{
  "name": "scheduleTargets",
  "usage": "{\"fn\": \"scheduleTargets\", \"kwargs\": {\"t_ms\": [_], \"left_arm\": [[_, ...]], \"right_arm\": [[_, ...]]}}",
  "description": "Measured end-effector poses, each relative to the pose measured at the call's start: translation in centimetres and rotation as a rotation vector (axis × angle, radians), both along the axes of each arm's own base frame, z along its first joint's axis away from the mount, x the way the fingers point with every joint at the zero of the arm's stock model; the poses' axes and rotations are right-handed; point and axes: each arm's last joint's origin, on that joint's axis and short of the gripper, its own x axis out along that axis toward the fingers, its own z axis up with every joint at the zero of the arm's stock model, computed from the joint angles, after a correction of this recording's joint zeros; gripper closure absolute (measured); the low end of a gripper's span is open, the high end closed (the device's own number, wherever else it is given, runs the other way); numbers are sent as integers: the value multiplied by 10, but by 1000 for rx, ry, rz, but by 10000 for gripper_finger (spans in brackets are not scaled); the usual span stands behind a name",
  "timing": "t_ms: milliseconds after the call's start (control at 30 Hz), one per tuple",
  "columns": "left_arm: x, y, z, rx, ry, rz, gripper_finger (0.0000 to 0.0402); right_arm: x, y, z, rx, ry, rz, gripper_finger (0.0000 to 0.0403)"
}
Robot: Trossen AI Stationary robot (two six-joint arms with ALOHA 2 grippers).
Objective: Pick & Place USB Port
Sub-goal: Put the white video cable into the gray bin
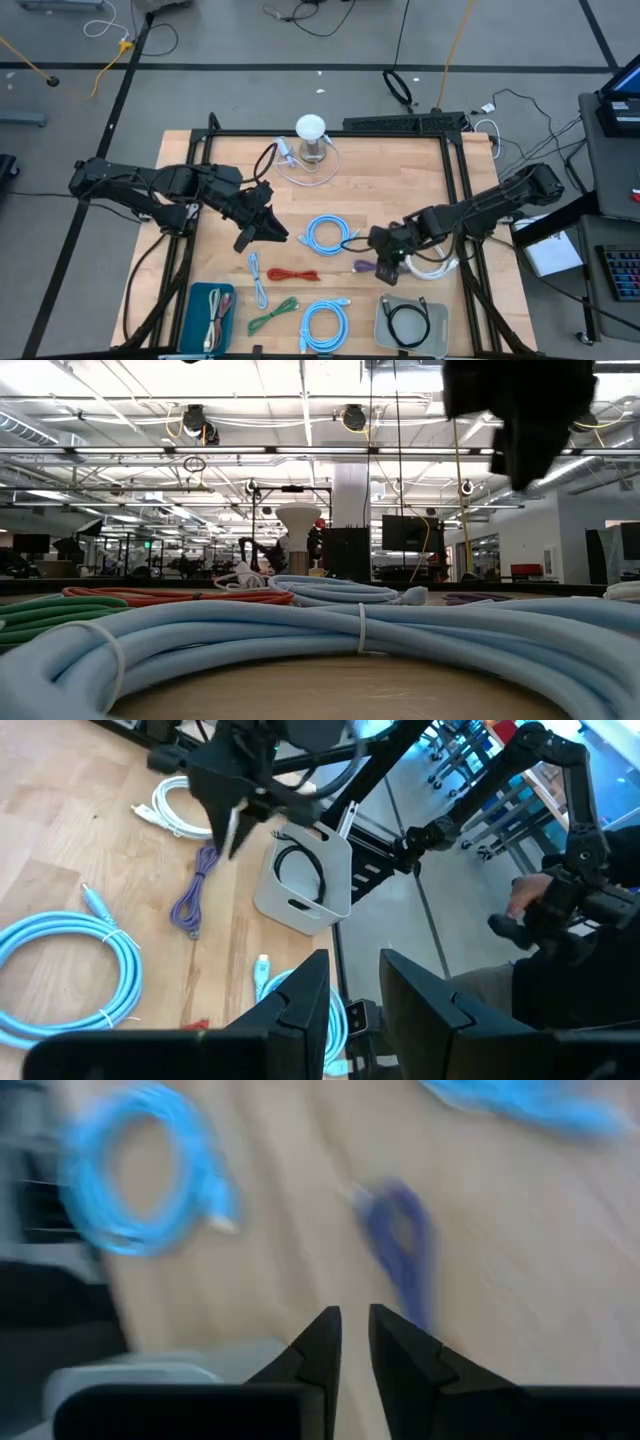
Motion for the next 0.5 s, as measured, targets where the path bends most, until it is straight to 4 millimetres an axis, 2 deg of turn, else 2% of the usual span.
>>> {"fn": "scheduleTargets", "kwargs": {"t_ms": [133,200,267,367,500], "left_arm": [[0,0,0,0,3,0,309],[0,0,0,-2,5,1,309],[0,0,-1,-3,8,1,309],[-1,-2,-1,-3,9,-6,309],[-1,-4,-1,2,6,-15,309]], "right_arm": [[7,7,4,114,-103,86,370],[6,6,0,150,-69,54,370],[-3,2,-8,116,56,-18,367],[-27,-5,-18,-19,302,-64,353],[-52,-10,-21,-163,530,-91,323]]}}
